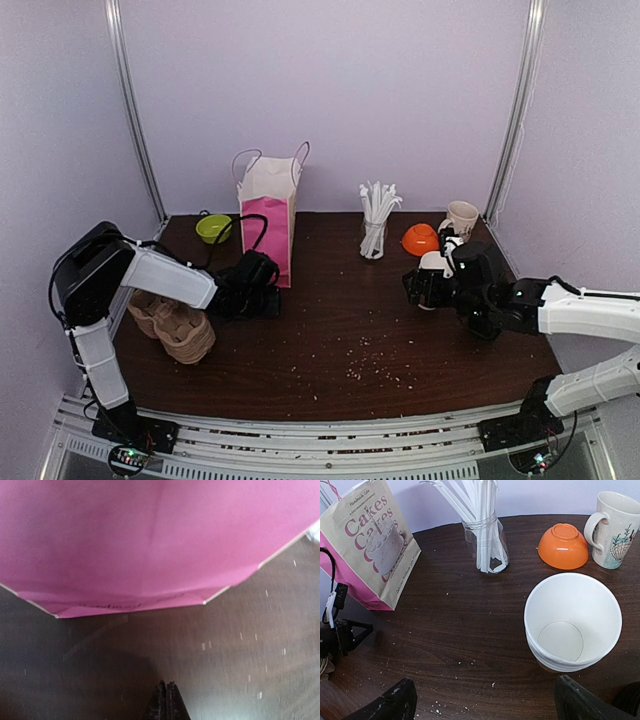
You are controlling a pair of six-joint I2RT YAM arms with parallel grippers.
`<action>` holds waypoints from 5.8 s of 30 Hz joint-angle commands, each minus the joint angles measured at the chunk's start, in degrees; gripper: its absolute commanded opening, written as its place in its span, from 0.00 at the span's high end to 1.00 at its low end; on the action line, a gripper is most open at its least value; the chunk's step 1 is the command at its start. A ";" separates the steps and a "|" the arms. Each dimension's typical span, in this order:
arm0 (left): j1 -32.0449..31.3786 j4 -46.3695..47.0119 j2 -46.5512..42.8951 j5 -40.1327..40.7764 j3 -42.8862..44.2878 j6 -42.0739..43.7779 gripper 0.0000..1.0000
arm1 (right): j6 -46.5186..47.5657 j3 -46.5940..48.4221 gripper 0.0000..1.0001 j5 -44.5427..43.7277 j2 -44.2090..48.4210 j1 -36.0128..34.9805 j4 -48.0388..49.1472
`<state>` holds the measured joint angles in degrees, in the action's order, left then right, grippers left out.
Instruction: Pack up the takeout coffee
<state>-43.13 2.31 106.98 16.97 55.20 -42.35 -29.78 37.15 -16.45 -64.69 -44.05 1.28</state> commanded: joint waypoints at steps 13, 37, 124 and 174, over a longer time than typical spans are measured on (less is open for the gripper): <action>3.04 3.82 -4.85 -9.93 -1.70 9.34 0.45 | 0.68 10.46 0.02 -2.01 0.69 -0.18 -13.95; -13.04 -8.70 -33.69 -11.19 -8.26 14.88 0.10 | 12.34 36.95 0.47 7.19 -22.48 11.16 -41.41; -13.99 -0.36 -43.27 -7.56 -15.42 2.12 0.13 | 7.06 54.69 1.00 4.20 -30.30 -23.73 -54.41; -13.99 -5.40 -47.90 0.09 -19.76 2.14 0.09 | 1.20 30.58 0.38 13.67 -14.19 8.11 -38.91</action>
<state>-56.86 -4.91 58.43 16.93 35.99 -40.21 -27.68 71.92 -7.77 -78.89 -38.54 -42.78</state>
